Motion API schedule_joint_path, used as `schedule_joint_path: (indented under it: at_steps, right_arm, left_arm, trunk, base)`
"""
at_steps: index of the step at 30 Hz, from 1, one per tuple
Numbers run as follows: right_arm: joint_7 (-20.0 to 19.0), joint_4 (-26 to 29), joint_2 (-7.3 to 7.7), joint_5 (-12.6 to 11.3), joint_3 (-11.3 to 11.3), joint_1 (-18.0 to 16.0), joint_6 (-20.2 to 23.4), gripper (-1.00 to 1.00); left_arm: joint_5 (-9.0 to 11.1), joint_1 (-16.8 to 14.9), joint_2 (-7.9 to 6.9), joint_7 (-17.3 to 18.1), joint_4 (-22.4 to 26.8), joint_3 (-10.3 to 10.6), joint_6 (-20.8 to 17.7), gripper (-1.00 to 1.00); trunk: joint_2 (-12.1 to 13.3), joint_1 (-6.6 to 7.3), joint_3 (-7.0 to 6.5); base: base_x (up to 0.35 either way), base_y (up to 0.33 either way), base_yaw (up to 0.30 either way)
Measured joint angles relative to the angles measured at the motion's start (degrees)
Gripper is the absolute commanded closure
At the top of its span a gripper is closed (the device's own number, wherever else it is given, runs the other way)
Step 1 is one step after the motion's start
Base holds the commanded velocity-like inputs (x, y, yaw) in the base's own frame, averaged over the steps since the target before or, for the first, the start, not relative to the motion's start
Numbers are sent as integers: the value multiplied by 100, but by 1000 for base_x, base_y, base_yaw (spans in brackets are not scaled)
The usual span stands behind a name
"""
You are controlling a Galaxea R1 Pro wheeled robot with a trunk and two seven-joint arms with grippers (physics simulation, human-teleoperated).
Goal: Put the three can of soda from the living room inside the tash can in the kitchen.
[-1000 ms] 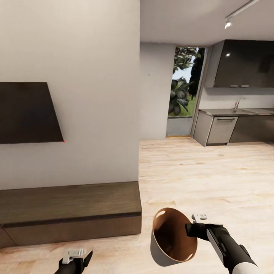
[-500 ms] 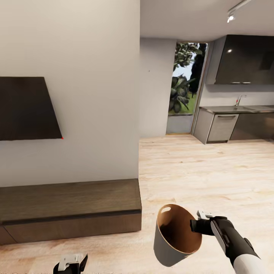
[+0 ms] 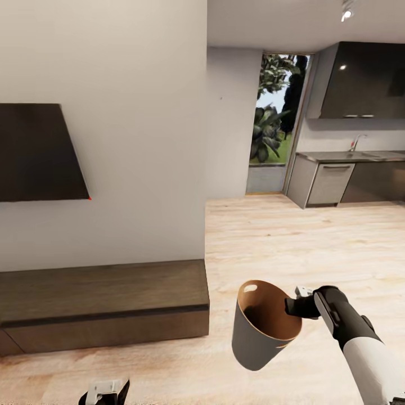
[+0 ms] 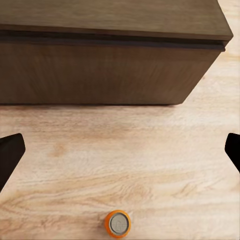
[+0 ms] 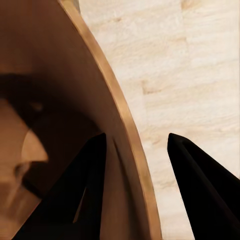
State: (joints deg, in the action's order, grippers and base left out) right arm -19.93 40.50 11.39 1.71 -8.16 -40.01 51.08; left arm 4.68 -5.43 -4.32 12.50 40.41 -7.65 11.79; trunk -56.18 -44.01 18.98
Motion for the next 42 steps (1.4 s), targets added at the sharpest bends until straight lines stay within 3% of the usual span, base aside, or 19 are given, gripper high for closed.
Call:
schedule_joint_path:
  at_steps: [13, 42]
  right_arm:
    - [-20, -1, -28, 3, 35, -10, 21, 100]
    - [30, 9, -46, 65, 88, -4, -40, 100]
  left_arm:
    - [6, -249, 1, -2, -514, 0, 67, -100]
    - [7, -266, 2, -2, -552, 0, 68, -100]
  trunk:
    - [-521, -286, 347]
    - [-1685, -922, 1116]
  base:
    - [0, 0, 0]
    - [0, 0, 0]
